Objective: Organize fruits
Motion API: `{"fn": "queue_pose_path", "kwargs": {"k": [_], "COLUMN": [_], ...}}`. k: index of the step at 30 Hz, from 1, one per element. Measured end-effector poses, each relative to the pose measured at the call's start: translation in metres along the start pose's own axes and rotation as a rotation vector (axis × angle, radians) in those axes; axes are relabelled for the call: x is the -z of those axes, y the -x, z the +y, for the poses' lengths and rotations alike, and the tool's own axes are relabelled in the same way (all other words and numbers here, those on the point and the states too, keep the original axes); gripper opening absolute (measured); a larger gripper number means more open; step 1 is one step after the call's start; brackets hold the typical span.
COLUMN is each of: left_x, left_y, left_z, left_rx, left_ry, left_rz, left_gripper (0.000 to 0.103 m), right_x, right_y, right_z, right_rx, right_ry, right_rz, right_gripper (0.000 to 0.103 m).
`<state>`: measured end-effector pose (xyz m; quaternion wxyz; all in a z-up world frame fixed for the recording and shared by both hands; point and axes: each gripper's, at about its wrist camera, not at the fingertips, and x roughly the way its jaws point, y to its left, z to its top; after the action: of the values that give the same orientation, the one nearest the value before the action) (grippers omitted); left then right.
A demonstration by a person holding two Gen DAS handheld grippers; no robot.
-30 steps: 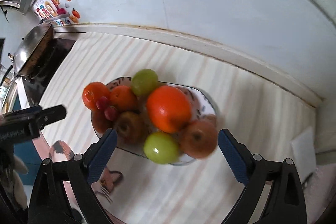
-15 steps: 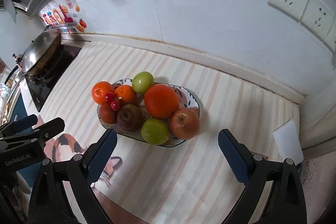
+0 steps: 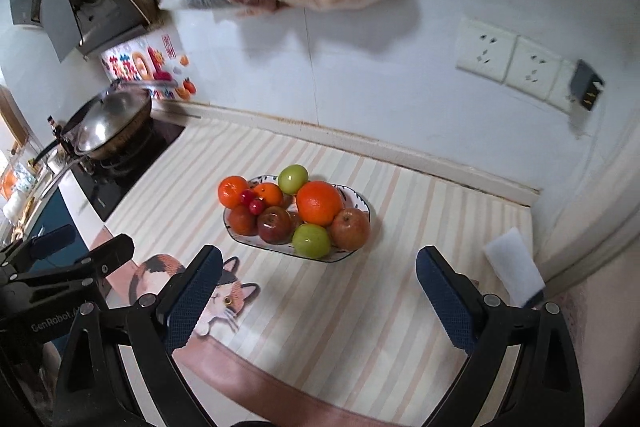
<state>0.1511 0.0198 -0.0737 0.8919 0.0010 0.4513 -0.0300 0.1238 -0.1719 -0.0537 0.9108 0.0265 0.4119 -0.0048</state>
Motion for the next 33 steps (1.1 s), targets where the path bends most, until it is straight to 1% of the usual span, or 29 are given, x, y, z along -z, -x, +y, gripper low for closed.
{"fn": "queue_pose_path", "kwargs": {"k": [4,8,12,18,25,28,30,33], "left_x": [0.013,0.024,0.032,0.042,0.043,0.037,0.03,0.019], "left_y": [0.029,0.057,0.077,0.093,0.093,0.087,0.079,0.068], "left_z": [0.005,0.011,0.013,0.014,0.013,0.012,0.011,0.01], "left_rx": [0.007,0.01,0.021,0.03,0.026,0.016,0.008,-0.002], "left_ry": [-0.013,-0.019,-0.026,-0.028,-0.025,-0.015,-0.008,0.0], "left_rz": [-0.027,-0.074,-0.099,-0.116,-0.127,-0.137,-0.13,-0.125], "left_gripper": [0.096,0.096,0.096,0.096,0.096,0.096,0.098,0.099], "right_x": [0.015,0.03,0.041,0.05,0.045,0.037,0.031,0.02], "right_y": [0.04,0.076,0.097,0.117,0.115,0.105,0.097,0.08], "right_z": [0.008,0.014,0.018,0.022,0.017,0.016,0.015,0.012], "right_rx": [0.009,0.013,0.0,-0.016,-0.018,-0.011,-0.008,0.011], "right_ry": [-0.012,-0.016,-0.022,-0.021,-0.025,-0.028,-0.031,-0.032], "right_rz": [-0.041,-0.075,-0.093,-0.104,-0.106,-0.109,-0.108,-0.105], "right_gripper": [0.101,0.101,0.101,0.101,0.103,0.103,0.103,0.103]}}
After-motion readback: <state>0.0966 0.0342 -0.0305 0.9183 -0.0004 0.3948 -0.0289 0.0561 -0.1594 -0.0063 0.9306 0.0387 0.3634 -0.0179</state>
